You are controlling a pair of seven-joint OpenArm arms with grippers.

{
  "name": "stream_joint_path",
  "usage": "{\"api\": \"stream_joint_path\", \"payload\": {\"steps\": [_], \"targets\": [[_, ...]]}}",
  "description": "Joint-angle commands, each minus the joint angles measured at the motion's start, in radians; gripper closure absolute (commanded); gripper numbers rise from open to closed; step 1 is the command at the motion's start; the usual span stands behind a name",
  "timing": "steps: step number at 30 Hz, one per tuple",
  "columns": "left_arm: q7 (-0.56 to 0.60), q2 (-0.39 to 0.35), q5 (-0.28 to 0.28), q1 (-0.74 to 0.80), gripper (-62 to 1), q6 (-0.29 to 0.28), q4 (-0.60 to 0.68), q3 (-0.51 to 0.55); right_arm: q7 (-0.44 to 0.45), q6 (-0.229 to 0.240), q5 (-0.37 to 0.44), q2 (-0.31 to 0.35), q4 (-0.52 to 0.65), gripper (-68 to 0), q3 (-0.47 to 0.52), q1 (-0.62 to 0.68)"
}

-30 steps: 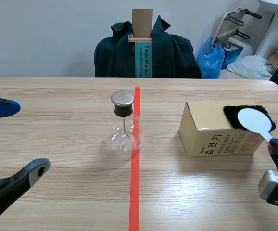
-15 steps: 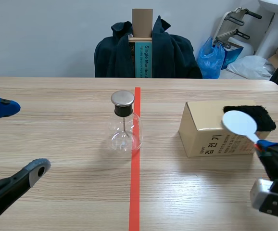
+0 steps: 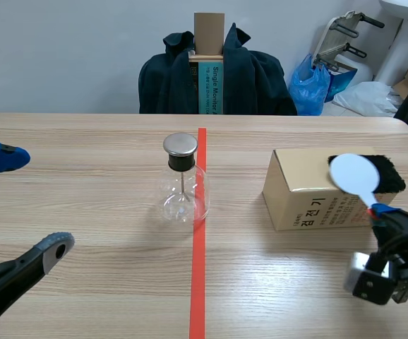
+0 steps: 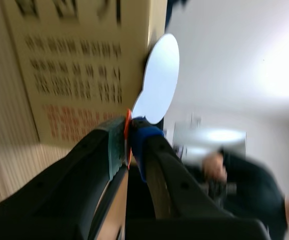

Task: Do the electroscope experiment.
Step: 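Rub the plate on the fur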

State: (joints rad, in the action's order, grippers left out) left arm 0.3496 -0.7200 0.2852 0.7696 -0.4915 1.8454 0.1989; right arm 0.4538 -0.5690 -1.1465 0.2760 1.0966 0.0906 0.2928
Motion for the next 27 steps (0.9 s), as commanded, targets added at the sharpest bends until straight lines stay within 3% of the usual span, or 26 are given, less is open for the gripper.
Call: {"api": "stream_joint_path", "payload": {"steps": [1, 4, 6, 7, 11, 12, 17, 18, 20, 22, 23, 27], "targets": [[0.016, 0.008, 0.01, -0.002, -62.3, 0.002, 0.006, -0.007, -0.008, 0.001, 0.009, 0.035, 0.006, -0.7, 0.034, -0.011], [0.017, 0.008, 0.01, -0.002, -62.3, 0.002, 0.006, -0.007, 0.174, 0.005, 0.009, 0.033, 0.006, -0.7, 0.028, -0.01], [0.016, 0.008, 0.01, -0.002, -62.3, 0.002, 0.006, -0.007, 0.246, 0.006, 0.009, 0.03, 0.006, -0.7, 0.012, -0.01], [0.016, 0.008, 0.01, -0.002, -62.3, 0.002, 0.006, -0.007, 0.24, 0.004, 0.01, 0.029, 0.006, -0.7, 0.005, -0.01], [0.016, 0.008, 0.01, -0.002, -62.3, 0.002, 0.006, -0.007, -0.001, -0.014, 0.033, 0.033, 0.006, -0.7, 0.01, -0.011], [0.016, 0.008, 0.01, -0.002, -62.3, 0.002, 0.006, -0.007, -0.014, -0.014, 0.032, 0.037, 0.006, -0.7, 0.014, -0.011], [0.017, 0.008, 0.01, -0.002, -62.3, 0.002, 0.006, -0.007, 0.219, 0.0, 0.03, 0.042, 0.006, -0.7, -0.009, -0.011], [0.017, 0.008, 0.01, -0.002, -62.3, 0.002, 0.006, -0.007, 0.206, -0.01, 0.03, 0.04, 0.008, -0.7, -0.014, -0.011], [0.017, 0.008, 0.01, -0.002, -62.3, 0.002, 0.006, -0.007, 0.065, -0.045, 0.031, 0.034, 0.009, -0.7, -0.013, -0.011], [0.017, 0.008, 0.01, -0.002, -62.3, 0.002, 0.006, -0.007, -0.04, -0.04, 0.032, 0.038, 0.008, -0.7, -0.011, -0.011], [0.017, 0.008, 0.01, -0.002, -62.3, 0.002, 0.006, -0.007, -0.04, -0.039, 0.031, 0.045, 0.008, -0.7, -0.011, -0.01], [0.017, 0.008, 0.01, -0.002, -62.3, 0.002, 0.006, -0.007, 0.177, -0.029, 0.027, 0.047, 0.008, -0.7, -0.018, -0.011]]}}
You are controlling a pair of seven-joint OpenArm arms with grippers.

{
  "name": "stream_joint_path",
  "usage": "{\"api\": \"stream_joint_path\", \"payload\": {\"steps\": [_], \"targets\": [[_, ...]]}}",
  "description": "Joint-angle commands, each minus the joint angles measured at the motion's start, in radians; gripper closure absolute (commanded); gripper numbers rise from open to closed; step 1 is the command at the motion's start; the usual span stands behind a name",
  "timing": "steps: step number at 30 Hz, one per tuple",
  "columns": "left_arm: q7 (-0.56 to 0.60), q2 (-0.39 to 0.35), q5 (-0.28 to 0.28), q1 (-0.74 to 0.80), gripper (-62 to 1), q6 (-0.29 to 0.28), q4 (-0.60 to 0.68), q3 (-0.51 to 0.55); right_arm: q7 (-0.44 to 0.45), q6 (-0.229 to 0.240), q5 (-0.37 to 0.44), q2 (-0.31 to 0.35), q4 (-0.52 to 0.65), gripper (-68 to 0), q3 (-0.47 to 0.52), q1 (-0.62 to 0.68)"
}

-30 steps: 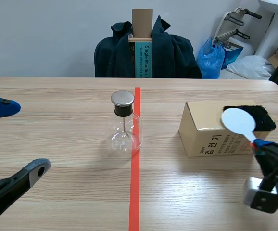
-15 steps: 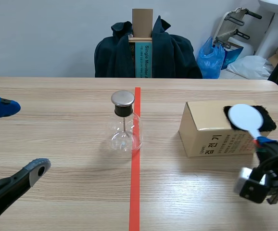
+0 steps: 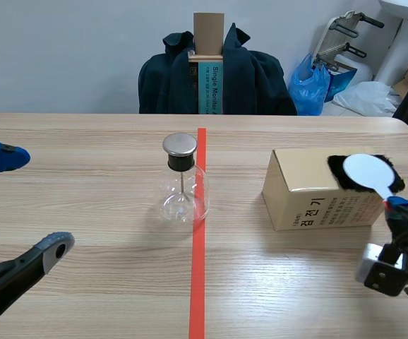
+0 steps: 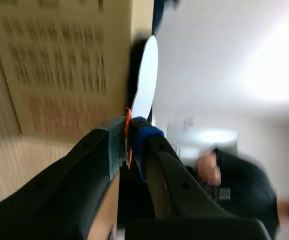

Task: Do the electroscope experiment.
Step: 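Rub the plate on the fur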

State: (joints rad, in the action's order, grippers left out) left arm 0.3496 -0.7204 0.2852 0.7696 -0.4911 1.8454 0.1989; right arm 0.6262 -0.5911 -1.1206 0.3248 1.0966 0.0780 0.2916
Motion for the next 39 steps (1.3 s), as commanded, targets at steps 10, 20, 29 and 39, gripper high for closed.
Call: {"api": "stream_joint_path", "payload": {"steps": [10, 20, 29, 39], "targets": [[0.017, 0.008, 0.01, -0.002, -62.3, 0.002, 0.006, -0.007, 0.007, 0.002, -0.002, 0.001, 0.008, -0.7, -0.013, -0.009], [0.017, 0.008, 0.01, -0.002, -62.3, 0.002, 0.006, -0.007, -0.011, 0.011, 0.003, 0.003, 0.008, -0.7, -0.014, -0.007], [0.017, 0.008, 0.01, -0.002, -62.3, 0.002, 0.006, -0.007, -0.145, -0.004, -0.013, -0.006, 0.008, -0.7, -0.012, -0.009], [0.017, 0.008, 0.01, -0.002, -62.3, 0.002, 0.006, -0.007, -0.187, 0.001, -0.03, -0.012, 0.008, -0.7, -0.014, -0.009]]}}
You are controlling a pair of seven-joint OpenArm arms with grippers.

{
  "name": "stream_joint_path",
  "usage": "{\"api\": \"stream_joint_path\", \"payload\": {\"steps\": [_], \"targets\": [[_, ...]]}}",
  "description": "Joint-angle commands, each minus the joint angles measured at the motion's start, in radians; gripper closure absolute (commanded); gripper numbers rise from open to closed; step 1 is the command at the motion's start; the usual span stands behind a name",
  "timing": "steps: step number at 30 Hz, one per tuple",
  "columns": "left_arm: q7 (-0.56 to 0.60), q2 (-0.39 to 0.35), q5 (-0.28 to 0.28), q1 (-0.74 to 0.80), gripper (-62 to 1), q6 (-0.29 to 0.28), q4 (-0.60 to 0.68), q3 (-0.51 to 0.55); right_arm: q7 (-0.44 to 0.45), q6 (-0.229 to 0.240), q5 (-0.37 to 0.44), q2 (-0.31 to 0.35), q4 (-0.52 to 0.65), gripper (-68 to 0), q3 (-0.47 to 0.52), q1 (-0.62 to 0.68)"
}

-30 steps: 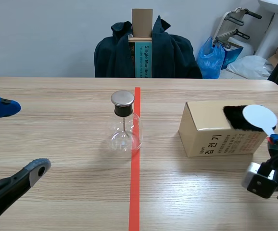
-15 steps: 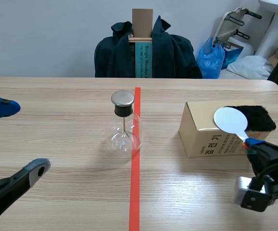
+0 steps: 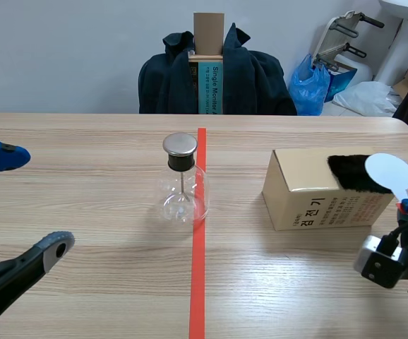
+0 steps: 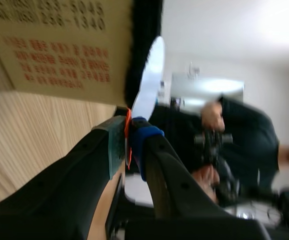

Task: Do the electroscope experiment.
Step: 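Rub the plate on the fur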

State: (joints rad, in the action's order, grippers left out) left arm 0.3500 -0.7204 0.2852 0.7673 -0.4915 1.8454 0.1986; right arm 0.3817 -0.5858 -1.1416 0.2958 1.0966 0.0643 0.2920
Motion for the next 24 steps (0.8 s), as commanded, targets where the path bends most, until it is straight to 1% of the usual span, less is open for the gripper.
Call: {"api": "stream_joint_path", "payload": {"steps": [1, 2, 3, 4, 5, 7, 8, 9, 10, 12, 13, 14, 15, 16, 17, 18, 19, 20, 21, 22, 23, 24], "targets": [[0.017, 0.008, 0.01, 0.0, -62.3, 0.002, 0.006, -0.006, 0.128, -0.004, -0.011, 0.015, 0.008, -0.7, 0.0, -0.01], [0.017, 0.008, 0.01, 0.0, -62.3, 0.002, 0.006, -0.006, 0.188, -0.004, -0.011, 0.012, 0.008, -0.7, 0.0, -0.01], [0.017, 0.008, 0.01, 0.0, -62.3, 0.002, 0.006, -0.006, 0.21, -0.005, -0.011, 0.008, 0.008, -0.7, 0.0, -0.01], [0.017, 0.008, 0.01, 0.0, -62.3, 0.002, 0.006, -0.006, 0.196, -0.006, -0.009, 0.003, 0.008, -0.7, 0.0, -0.01], [0.017, 0.008, 0.01, 0.0, -62.3, 0.002, 0.006, -0.006, 0.134, -0.018, -0.005, 0.0, 0.008, -0.7, 0.0, -0.01], [0.016, 0.008, 0.01, 0.0, -62.3, 0.002, 0.006, -0.006, -0.031, -0.023, -0.003, -0.003, 0.008, -0.7, 0.001, -0.01], [0.016, 0.008, 0.01, 0.0, -62.3, 0.002, 0.006, -0.006, -0.074, -0.019, -0.003, -0.002, 0.008, -0.7, 0.001, -0.009], [0.016, 0.008, 0.01, 0.0, -62.3, 0.002, 0.006, -0.006, -0.075, -0.016, -0.008, -0.001, 0.008, -0.7, 0.001, -0.008], [0.017, 0.008, 0.01, 0.0, -62.3, 0.002, 0.006, -0.006, -0.033, -0.016, -0.017, 0.0, 0.008, -0.7, 0.001, -0.006], [0.017, 0.011, 0.01, 0.0, -62.3, 0.002, 0.006, -0.006, 0.101, -0.016, -0.026, -0.002, 0.008, -0.7, 0.0, -0.007], [0.017, 0.011, 0.01, 0.0, -62.3, 0.002, 0.006, -0.006, 0.15, -0.016, -0.026, -0.006, 0.008, -0.7, 0.0, -0.008], [0.016, 0.011, 0.01, 0.0, -62.3, 0.002, 0.006, -0.006, 0.162, -0.018, -0.026, -0.011, 0.008, -0.7, 0.0, -0.01], [0.017, 0.011, 0.01, 0.0, -62.3, 0.002, 0.006, -0.006, 0.138, -0.024, -0.025, -0.017, 0.008, -0.7, 0.0, -0.011], [0.016, 0.011, 0.01, 0.0, -62.3, 0.002, 0.006, -0.006, 0.082, -0.029, -0.025, -0.019, 0.008, -0.7, 0.0, -0.016], [0.016, 0.011, 0.01, 0.0, -62.3, 0.002, 0.006, -0.006, 0.023, -0.026, -0.025, -0.018, 0.008, -0.7, 0.0, -0.016], [0.016, 0.011, 0.01, 0.0, -62.3, 0.002, 0.006, -0.006, -0.016, -0.013, -0.025, -0.016, 0.008, -0.7, 0.003, -0.015], [0.016, 0.011, 0.01, 0.0, -62.3, 0.002, 0.006, -0.006, -0.021, 0.002, -0.026, -0.011, 0.008, -0.7, 0.004, -0.014], [0.016, 0.011, 0.01, 0.0, -62.3, 0.002, 0.006, -0.006, -0.006, 0.013, -0.027, -0.004, 0.008, -0.7, 0.003, -0.014], [0.017, 0.011, 0.01, 0.0, -62.3, 0.002, 0.006, -0.006, 0.027, 0.019, -0.035, -0.002, 0.008, -0.7, 0.003, -0.015], [0.016, 0.011, 0.01, 0.0, -62.3, 0.002, 0.006, -0.006, 0.054, 0.016, -0.044, -0.002, 0.009, -0.7, 0.003, -0.018], [0.016, 0.011, 0.01, 0.0, -62.3, 0.002, 0.006, -0.006, 0.075, -0.001, -0.054, -0.002, 0.009, -0.7, 0.003, -0.024], [0.017, 0.011, 0.01, 0.0, -62.3, 0.002, 0.006, -0.006, 0.089, -0.028, -0.06, -0.002, 0.014, -0.7, 0.003, -0.028]]}}
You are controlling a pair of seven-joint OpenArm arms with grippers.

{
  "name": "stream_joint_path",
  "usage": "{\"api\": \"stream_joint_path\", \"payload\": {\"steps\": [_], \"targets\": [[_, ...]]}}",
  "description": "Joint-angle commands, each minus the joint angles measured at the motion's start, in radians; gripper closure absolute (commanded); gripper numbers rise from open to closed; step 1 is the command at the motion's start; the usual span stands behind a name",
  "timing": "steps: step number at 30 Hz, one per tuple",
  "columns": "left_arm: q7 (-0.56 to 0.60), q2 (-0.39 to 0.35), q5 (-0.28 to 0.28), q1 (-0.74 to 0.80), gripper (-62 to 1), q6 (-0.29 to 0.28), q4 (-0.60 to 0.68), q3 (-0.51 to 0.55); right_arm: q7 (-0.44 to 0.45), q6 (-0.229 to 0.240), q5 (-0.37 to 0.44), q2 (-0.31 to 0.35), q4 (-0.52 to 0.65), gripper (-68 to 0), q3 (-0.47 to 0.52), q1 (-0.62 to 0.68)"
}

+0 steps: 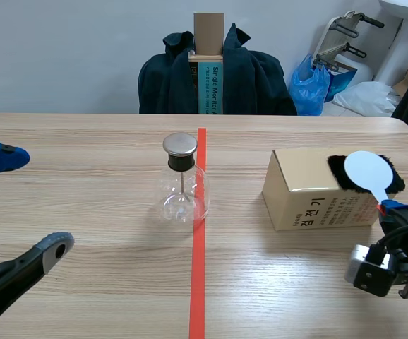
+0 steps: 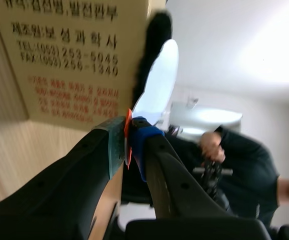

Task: Do the electroscope experiment.
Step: 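Rub the plate on the fur, then bring the plate to the electroscope and point at the metal foil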

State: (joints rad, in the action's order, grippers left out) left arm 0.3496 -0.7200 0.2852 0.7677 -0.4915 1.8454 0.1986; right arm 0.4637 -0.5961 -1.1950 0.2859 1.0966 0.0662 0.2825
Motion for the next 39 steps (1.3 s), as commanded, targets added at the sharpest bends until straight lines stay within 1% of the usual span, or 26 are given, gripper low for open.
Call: {"api": "stream_joint_path", "payload": {"steps": [1, 4, 7, 10, 14, 18, 21, 24, 27, 28, 30, 31, 32, 33, 34, 36, 39], "targets": [[0.016, 0.01, 0.01, 0.0, -62.3, 0.002, 0.006, -0.006, 0.014, -0.048, -0.007, 0.008, 0.023, -0.7, 0.002, -0.019], [0.017, 0.01, 0.01, 0.0, -62.3, 0.002, 0.006, -0.006, 0.014, -0.135, -0.005, 0.017, 0.083, -0.7, 0.002, -0.019], [0.016, 0.01, 0.01, 0.0, -62.3, 0.002, 0.006, -0.006, 0.005, -0.187, 0.026, 0.043, 0.169, -0.7, 0.002, -0.019], [0.017, 0.01, 0.01, 0.0, -62.3, 0.002, 0.006, -0.006, -0.029, -0.187, 0.08, 0.083, 0.286, -0.7, 0.002, -0.019], [0.016, 0.01, 0.01, 0.0, -62.3, 0.002, 0.006, -0.006, -0.078, -0.187, 0.191, 0.155, 0.464, -0.7, 0.004, -0.019], [-0.003, 0.01, 0.01, 0.0, -62.3, 0.002, 0.006, -0.006, -0.112, -0.187, 0.284, 0.215, 0.628, -0.7, 0.033, -0.019], [-0.015, 0.01, 0.006, -0.001, -62.3, 0.002, 0.006, -0.006, -0.125, -0.187, 0.327, 0.239, 0.73, -0.7, 0.072, -0.019], [-0.046, 0.01, 0.006, -0.013, -62.3, 0.002, 0.004, -0.008, -0.126, -0.187, 0.363, 0.243, 0.815, -0.7, 0.113, -0.019], [-0.118, 0.01, 0.008, -0.071, -61.4, -0.003, -0.017, -0.02, -0.126, -0.187, 0.393, 0.243, 0.876, -0.7, 0.143, -0.029], [-0.149, 0.01, 0.007, -0.105, -50.7, -0.003, -0.034, -0.032, -0.126, -0.187, 0.398, 0.243, 0.891, -0.7, 0.15, -0.034], [-0.201, 0.01, 0.007, -0.186, -26.9, -0.008, -0.085, -0.066, -0.126, -0.187, 0.405, 0.243, 0.915, -0.7, 0.156, -0.046], [-0.217, 0.01, 0.008, -0.232, -17.6, -0.018, -0.118, -0.085, -0.125, -0.187, 0.411, 0.243, 0.922, -0.7, 0.156, -0.053], [-0.221, 0.01, 0.008, -0.281, -9.9, -0.03, -0.156, -0.108, -0.125, -0.187, 0.415, 0.243, 0.93, -0.7, 0.156, -0.06], [-0.22, 0.011, 0.011, -0.327, -4.0, -0.033, -0.195, -0.13, -0.125, -0.187, 0.416, 0.243, 0.935, -0.7, 0.156, -0.065], [-0.22, 0.016, 0.011, -0.375, -1.9, -0.036, -0.235, -0.153, -0.122, -0.187, 0.418, 0.243, 0.938, -0.7, 0.156, -0.071], [-0.22, 0.032, 0.01, -0.471, -2.3, -0.044, -0.321, -0.194, -0.116, -0.187, 0.419, 0.243, 0.94, -0.7, 0.156, -0.082], [-0.207, 0.07, 0.008, -0.612, -2.9, -0.084, -0.474, -0.248, -0.106, -0.187, 0.423, 0.243, 0.94, -0.7, 0.156, -0.095]]}}
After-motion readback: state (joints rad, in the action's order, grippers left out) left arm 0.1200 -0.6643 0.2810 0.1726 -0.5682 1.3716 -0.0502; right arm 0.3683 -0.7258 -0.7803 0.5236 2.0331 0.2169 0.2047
